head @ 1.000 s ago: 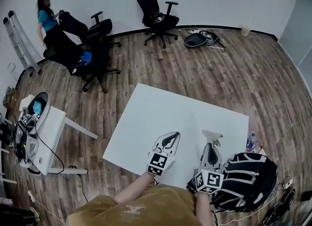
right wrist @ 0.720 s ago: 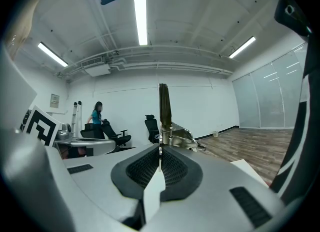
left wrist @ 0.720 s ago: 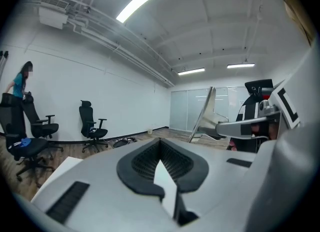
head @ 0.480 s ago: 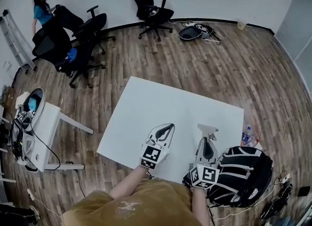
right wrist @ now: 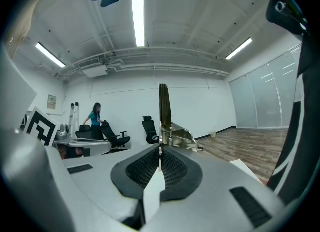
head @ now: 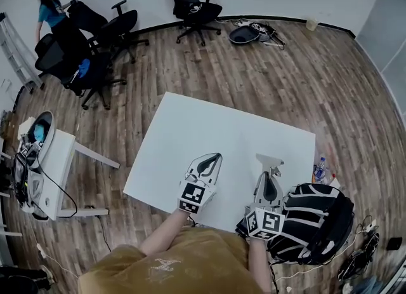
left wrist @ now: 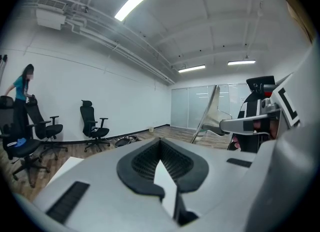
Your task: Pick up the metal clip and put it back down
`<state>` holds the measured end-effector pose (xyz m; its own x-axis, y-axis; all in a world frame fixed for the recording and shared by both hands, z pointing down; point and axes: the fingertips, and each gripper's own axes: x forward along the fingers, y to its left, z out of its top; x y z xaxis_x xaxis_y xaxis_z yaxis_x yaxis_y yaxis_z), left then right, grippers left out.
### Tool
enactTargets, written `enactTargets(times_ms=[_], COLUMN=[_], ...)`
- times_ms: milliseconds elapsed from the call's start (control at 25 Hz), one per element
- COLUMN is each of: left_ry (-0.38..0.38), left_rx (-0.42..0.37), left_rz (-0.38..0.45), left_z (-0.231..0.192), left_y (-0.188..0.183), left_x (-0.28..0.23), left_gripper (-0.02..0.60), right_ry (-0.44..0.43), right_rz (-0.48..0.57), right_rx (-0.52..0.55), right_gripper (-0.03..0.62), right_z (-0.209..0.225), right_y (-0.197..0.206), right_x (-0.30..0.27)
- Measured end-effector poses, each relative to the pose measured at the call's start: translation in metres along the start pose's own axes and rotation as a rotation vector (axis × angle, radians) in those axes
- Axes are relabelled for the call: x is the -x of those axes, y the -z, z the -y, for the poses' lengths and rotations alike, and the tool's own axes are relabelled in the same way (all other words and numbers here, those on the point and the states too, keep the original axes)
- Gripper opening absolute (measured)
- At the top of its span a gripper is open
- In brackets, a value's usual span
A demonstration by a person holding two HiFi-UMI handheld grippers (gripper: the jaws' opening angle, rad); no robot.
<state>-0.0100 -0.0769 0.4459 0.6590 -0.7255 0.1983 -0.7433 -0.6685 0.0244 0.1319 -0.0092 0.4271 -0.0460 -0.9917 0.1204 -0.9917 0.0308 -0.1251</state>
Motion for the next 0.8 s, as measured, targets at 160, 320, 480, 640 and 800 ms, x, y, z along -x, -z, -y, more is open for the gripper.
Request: enactTargets(times_ms=[160,320,480,640,800], left_ry=[-0.007,-0.001,-0.026,-0.028,-0.037], left_rx=[0.001,0.032,0.011,0.021,0.014], left_rz=[-0.004,0.012,0.027,0.042,0.044], left_z=[-0.0015,-0.0045,-0.008,-0.0089,-0.0084], left_y=[0.0017,-0.0002,-0.0035,-0.0054,-0.0073], left_x=[0.001,0.0001,0.0015,0.0035,0.0038], left_gripper=[0.005,0.005,0.005,0.005,0.005], right_ry=[-0.007,-0.008,-0.001,-0.001,-0.006], right_rz=[0.002,-0.001,-0.002,0.004,0.012], right_rx=[0.004,0.008,0.011,0.012,0.009], right_gripper=[0.008,0.008,0.008,0.008,0.008], right_z=[-0.0026,-0.0037,-0.0029,-0.0023,-0.0028], right_y=[-0.0003,0.0002,0.0004,-0.0003,-0.0025], right_x=[-0.0008,-0.003,-0.002,-0.0012,0.0003])
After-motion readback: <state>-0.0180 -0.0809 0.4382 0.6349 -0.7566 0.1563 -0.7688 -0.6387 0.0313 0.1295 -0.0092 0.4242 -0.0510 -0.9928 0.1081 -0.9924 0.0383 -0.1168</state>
